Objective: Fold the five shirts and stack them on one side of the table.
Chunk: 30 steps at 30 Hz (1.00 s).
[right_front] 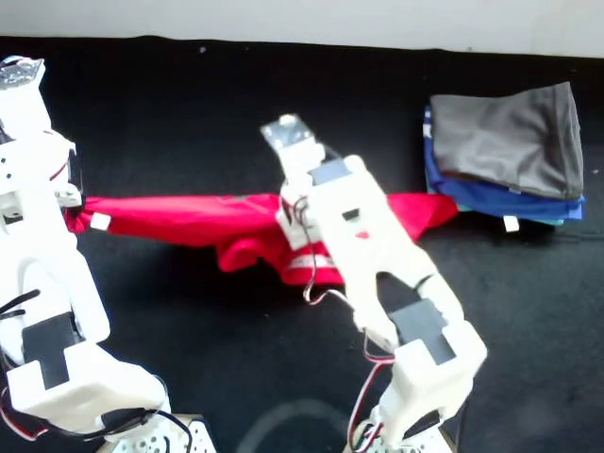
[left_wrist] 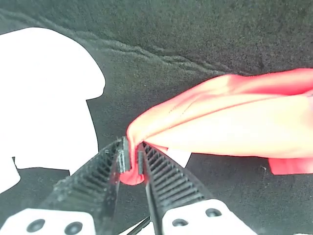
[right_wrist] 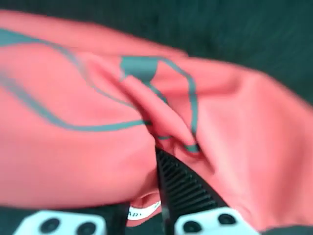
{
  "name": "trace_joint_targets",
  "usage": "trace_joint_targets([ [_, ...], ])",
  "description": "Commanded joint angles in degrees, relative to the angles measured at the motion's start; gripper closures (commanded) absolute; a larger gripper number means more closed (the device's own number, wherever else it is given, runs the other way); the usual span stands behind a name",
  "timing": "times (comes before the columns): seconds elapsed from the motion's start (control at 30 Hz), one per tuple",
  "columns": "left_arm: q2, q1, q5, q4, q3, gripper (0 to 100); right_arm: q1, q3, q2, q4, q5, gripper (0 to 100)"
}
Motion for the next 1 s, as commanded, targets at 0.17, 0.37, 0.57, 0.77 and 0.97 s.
trace_joint_targets([
  [0.17, -3.74, -4.44, -0.26, 0.62, -14.90, 99, 1.27, -18.24, -11.38, 13.14, 8.97, 99.3],
  [0.37, -3.12, -6.73, -0.35, 2.20, -18.77, 99, 1.10, -17.54, -11.21, 14.55, 13.71, 99.3],
  [0.57, -2.95, -5.85, -0.44, 1.49, -9.27, 99, 0.92, -6.20, -10.42, 12.79, 13.71, 99.3],
  [0.77, -3.03, -5.14, -4.13, -9.76, 9.19, 99, 0.92, 7.60, -17.54, 11.91, 13.71, 99.2],
  [0.97, -3.03, -5.14, -4.31, -25.23, 23.34, 99, 1.36, 22.55, -29.41, 3.38, 13.98, 99.0],
])
